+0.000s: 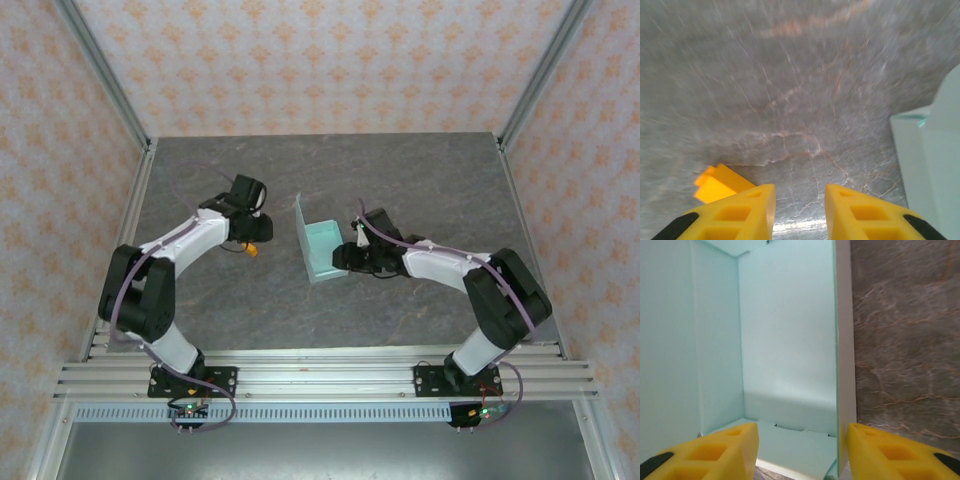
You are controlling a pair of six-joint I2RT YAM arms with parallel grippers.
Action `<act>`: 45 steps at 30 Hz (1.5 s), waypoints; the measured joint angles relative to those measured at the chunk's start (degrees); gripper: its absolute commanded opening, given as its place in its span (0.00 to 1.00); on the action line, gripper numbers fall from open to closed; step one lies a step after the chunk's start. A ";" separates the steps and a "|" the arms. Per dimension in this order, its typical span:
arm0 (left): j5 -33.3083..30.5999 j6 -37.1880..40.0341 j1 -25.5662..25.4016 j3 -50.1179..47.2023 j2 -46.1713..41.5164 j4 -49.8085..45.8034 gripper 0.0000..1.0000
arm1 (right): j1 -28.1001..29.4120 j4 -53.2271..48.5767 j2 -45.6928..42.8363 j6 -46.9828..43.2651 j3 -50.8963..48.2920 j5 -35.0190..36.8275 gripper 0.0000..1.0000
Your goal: Fold the paper box
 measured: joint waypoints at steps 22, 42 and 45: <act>8.00 -1.68 -4.61 18.64 23.80 4.70 0.22 | -3.04 3.85 -4.83 2.99 -4.02 1.73 0.56; 3.30 -0.68 1.33 28.98 21.42 1.68 0.39 | 7.52 1.64 -8.72 -2.69 -8.52 4.66 0.43; 0.07 -1.73 6.43 18.29 10.75 4.92 0.43 | 10.56 3.30 -3.91 -2.27 -6.54 4.46 0.42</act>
